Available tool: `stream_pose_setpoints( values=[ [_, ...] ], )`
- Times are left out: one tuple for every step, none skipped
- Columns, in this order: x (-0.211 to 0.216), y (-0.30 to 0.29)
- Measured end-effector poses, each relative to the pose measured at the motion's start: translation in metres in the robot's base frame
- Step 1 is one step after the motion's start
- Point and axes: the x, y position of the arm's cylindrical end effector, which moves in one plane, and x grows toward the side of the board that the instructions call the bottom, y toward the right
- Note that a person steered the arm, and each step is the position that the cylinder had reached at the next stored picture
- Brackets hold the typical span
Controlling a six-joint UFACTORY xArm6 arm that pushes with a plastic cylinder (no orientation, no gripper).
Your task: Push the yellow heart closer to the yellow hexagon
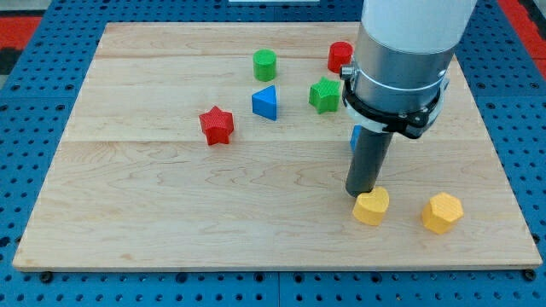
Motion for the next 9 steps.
stream_pose_setpoints(
  values=[
    [0.011, -0.009],
    [0.022, -0.009],
    [0.026, -0.020],
    [0.038, -0.025],
    [0.051, -0.023],
    [0.052, -0.007],
    [0.052, 0.000],
    [0.052, 0.002],
    [0.052, 0.009]
  ],
)
